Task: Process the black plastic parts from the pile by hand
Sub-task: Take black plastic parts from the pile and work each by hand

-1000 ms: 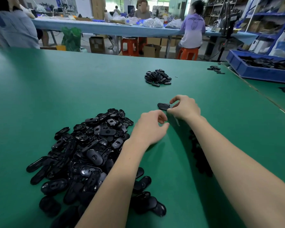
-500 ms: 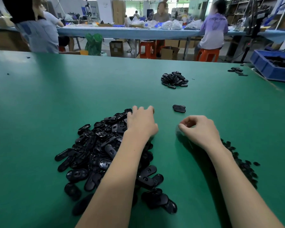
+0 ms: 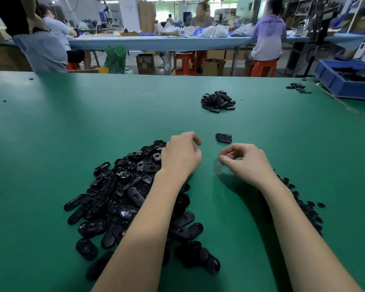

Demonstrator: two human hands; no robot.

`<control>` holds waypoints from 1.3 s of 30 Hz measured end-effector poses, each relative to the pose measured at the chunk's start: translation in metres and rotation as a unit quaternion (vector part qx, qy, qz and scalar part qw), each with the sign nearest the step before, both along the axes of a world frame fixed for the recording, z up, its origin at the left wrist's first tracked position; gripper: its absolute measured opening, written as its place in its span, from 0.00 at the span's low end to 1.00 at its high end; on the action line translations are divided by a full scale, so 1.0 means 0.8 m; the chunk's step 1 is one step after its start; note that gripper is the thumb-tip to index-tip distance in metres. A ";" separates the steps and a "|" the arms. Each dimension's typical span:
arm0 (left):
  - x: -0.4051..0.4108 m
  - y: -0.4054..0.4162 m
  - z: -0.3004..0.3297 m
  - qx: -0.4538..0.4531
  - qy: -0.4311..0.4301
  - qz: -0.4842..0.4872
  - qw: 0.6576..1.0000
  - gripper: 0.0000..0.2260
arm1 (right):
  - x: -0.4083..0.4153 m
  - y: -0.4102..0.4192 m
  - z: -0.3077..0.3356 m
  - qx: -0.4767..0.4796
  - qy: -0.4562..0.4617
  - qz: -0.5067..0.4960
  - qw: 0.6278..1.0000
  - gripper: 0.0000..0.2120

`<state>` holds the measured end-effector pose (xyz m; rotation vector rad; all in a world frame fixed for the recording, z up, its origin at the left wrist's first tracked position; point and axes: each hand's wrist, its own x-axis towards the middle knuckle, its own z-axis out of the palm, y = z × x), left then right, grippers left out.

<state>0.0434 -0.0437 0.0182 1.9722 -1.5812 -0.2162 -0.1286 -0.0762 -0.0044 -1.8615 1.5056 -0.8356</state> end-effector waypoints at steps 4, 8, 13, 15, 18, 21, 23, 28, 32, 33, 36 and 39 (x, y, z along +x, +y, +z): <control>-0.027 0.001 0.005 0.000 0.364 -0.095 0.926 0.11 | -0.010 0.003 0.013 0.082 -0.128 0.033 0.988 0.06; -0.043 -0.001 -0.001 0.029 0.481 -0.144 0.865 0.10 | -0.035 0.006 0.025 0.098 -0.125 0.029 0.987 0.07; -0.050 -0.002 -0.012 0.041 0.530 -0.150 0.833 0.07 | -0.061 0.010 0.046 0.099 -0.045 0.034 0.993 0.05; -0.050 -0.005 -0.018 0.040 0.540 -0.134 0.830 0.09 | -0.073 0.006 0.051 0.076 0.049 -0.007 0.996 0.02; -0.047 -0.009 -0.024 0.040 0.541 -0.118 0.832 0.12 | -0.084 0.004 0.055 0.076 0.204 -0.028 0.976 0.02; -0.046 -0.009 -0.027 0.042 0.540 -0.117 0.833 0.12 | -0.082 0.009 0.055 0.108 0.260 -0.034 0.959 0.03; -0.046 -0.008 -0.028 0.040 0.540 -0.117 0.833 0.12 | -0.077 0.011 0.053 0.115 0.279 -0.035 0.953 0.04; -0.048 -0.008 -0.028 0.044 0.545 -0.114 0.829 0.12 | -0.067 0.016 0.052 0.110 0.299 -0.066 0.946 0.06; -0.047 -0.007 -0.027 0.044 0.546 -0.114 0.829 0.12 | -0.064 0.018 0.053 0.102 0.302 -0.082 0.944 0.05; -0.047 -0.007 -0.027 0.045 0.549 -0.113 0.827 0.12 | -0.063 0.018 0.052 0.101 0.304 -0.082 0.944 0.06; -0.047 -0.008 -0.028 0.045 0.551 -0.109 0.826 0.11 | -0.064 0.014 0.052 0.087 0.291 -0.070 0.950 0.06; -0.047 -0.009 -0.028 0.048 0.561 -0.110 0.819 0.09 | -0.070 0.008 0.046 0.092 0.135 -0.021 0.986 0.06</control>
